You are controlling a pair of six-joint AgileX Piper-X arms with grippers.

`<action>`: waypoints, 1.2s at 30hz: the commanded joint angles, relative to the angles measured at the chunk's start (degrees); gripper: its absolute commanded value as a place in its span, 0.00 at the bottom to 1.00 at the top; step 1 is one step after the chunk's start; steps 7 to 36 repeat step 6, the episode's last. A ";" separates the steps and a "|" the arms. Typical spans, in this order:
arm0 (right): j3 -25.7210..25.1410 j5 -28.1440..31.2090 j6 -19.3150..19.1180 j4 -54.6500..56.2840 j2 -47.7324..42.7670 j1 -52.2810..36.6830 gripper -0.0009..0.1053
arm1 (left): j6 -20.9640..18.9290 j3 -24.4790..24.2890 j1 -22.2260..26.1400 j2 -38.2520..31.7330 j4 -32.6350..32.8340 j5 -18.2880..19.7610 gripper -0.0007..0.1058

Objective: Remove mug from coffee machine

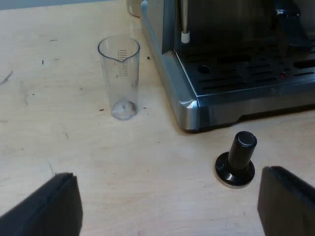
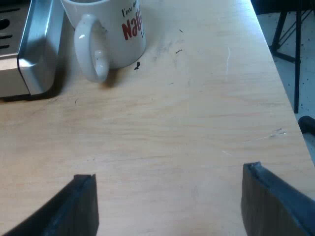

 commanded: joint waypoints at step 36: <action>-0.37 -0.10 -0.45 -0.47 -2.65 -0.21 0.60 | 1.33 -0.28 -0.03 -2.39 -0.71 -0.57 0.82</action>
